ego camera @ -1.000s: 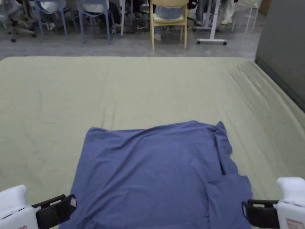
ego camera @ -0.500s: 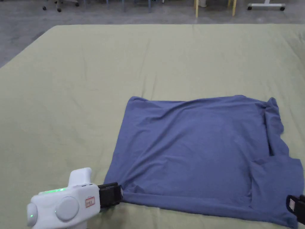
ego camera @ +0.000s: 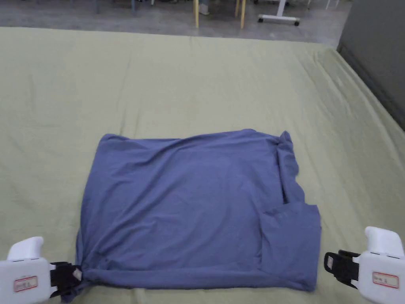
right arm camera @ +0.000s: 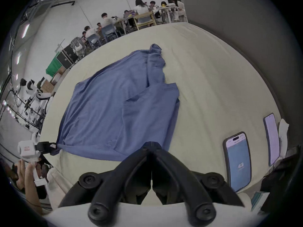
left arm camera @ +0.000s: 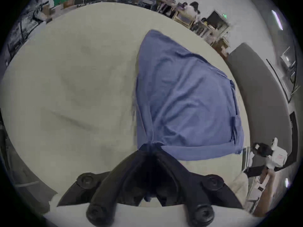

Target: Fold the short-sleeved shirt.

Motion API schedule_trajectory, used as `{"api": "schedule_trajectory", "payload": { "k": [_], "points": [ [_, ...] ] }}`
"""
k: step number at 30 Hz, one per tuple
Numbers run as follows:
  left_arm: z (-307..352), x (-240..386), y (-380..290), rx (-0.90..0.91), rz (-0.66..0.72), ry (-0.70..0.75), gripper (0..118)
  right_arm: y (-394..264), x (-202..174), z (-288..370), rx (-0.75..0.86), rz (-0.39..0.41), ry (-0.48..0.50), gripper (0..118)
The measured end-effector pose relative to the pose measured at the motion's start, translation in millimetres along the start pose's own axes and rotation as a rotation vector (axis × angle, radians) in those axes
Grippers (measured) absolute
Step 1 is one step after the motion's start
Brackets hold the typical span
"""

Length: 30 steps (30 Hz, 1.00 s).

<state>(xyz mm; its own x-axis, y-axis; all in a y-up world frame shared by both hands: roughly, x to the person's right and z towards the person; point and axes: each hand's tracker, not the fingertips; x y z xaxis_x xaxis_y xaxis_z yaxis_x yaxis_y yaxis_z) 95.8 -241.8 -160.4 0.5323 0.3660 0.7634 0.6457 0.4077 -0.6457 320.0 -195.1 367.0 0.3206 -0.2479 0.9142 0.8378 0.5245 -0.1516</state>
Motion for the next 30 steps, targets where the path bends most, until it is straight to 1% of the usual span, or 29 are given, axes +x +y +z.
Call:
{"api": "schedule_trajectory", "payload": {
  "k": [1, 2, 3, 4, 5, 6, 7, 8, 9, 10, 11, 12, 14, 15, 16, 17, 19, 20, 21, 22, 23, 25, 26, 27, 28, 30],
  "points": [
    [7, 13, -3, 0.003, -0.036, 0.056, 0, 3, 4, -3, 0.0, -0.009, -0.002, 3],
    [9, 19, -5, 0.006, -0.047, 0.068, 0, 5, 7, -6, 0.008, -0.024, 0.006, 3],
    [10, 22, -8, 0.01, -0.04, 0.062, 0, 7, 10, -11, 0.03, -0.059, 0.037, 21],
    [11, 25, -10, 0.027, 0.002, 0.026, 0, 9, 14, -19, 0.031, -0.108, 0.065, 70],
    [15, 6, 0, 0.008, 0.068, -0.039, 0, 11, 18, -27, 0.005, -0.131, 0.042, 118],
    [15, 4, 2, 0.008, 0.078, -0.04, 0, 13, 21, -40, -0.067, -0.153, 0.027, 118],
    [14, 5, 2, 0.008, 0.072, -0.035, 0, 11, 23, -53, -0.122, -0.178, 0.043, 117],
    [15, 6, 3, 0.01, 0.069, -0.032, 0, 9, 26, -53, -0.061, -0.19, 0.053, 117],
    [14, 4, 4, 0.009, 0.068, -0.032, 0, 6, 27, -62, -0.089, -0.195, 0.047, 115],
    [14, 3, 5, 0.008, 0.069, -0.03, 0, 4, 30, -70, -0.123, -0.208, 0.019, 111],
    [14, 2, 6, 0.007, 0.073, -0.033, 0, -1, 25, -74, -0.131, -0.223, 0.01, 95],
    [16, 1, 8, 0.011, 0.083, -0.038, 0, -5, 25, -80, -0.137, -0.244, 0.011, 95],
    [17, -3, 6, 0.019, 0.093, -0.042, 0, -11, 26, -90, -0.192, -0.298, 0.013, 85],
    [17, -6, 7, 0.018, 0.101, -0.043, 0, -10, 27, -89, -0.167, -0.259, -0.073, 77],
    [18, -9, 8, 0.02, 0.115, -0.046, 0, -9, 26, -81, -0.11, -0.231, -0.065, 68],
    [18, -10, 6, 0.022, 0.126, -0.052, 0, -10, 26, -77, -0.091, -0.229, -0.028, 52],
    [18, -13, 5, 0.024, 0.144, -0.065, 0, -14, 24, -68, -0.094, -0.265, 0.126, 8],
    [17, -14, 5, 0.024, 0.145, -0.062, 0, -17, 22, -64, -0.095, -0.273, 0.13, 7],
    [16, -14, 3, 0.025, 0.149, -0.057, 0, -18, 20, -62, -0.096, -0.248, 0.087, 7],
    [14, -15, 3, 0.021, 0.157, -0.06, 0, -19, 18, -60, -0.091, -0.22, 0.069, 6],
    [13, -16, 3, 0.022, 0.173, -0.066, 0, -19, 19, -59, -0.081, -0.225, 0.072, 6],
    [12, -18, 2, 0.024, 0.199, -0.079, 0, -16, 22, -50, -0.026, -0.277, 0.139, 6],
    [13, -20, 3, 0.027, 0.215, -0.089, 0, -13, 22, -45, -0.003, -0.289, 0.173, 5],
    [14, -20, 4, 0.031, 0.222, -0.093, 0, -11, 22, -41, 0.019, -0.275, 0.18, 5],
    [15, -22, 7, 0.037, 0.241, -0.102, 0, -7, 19, -37, 0.051, -0.244, 0.172, 5],
    [15, -21, 12, 0.043, 0.262, -0.117, 0, 6, 9, -34, 0.083, -0.148, 0.116, 5]
  ]
}}
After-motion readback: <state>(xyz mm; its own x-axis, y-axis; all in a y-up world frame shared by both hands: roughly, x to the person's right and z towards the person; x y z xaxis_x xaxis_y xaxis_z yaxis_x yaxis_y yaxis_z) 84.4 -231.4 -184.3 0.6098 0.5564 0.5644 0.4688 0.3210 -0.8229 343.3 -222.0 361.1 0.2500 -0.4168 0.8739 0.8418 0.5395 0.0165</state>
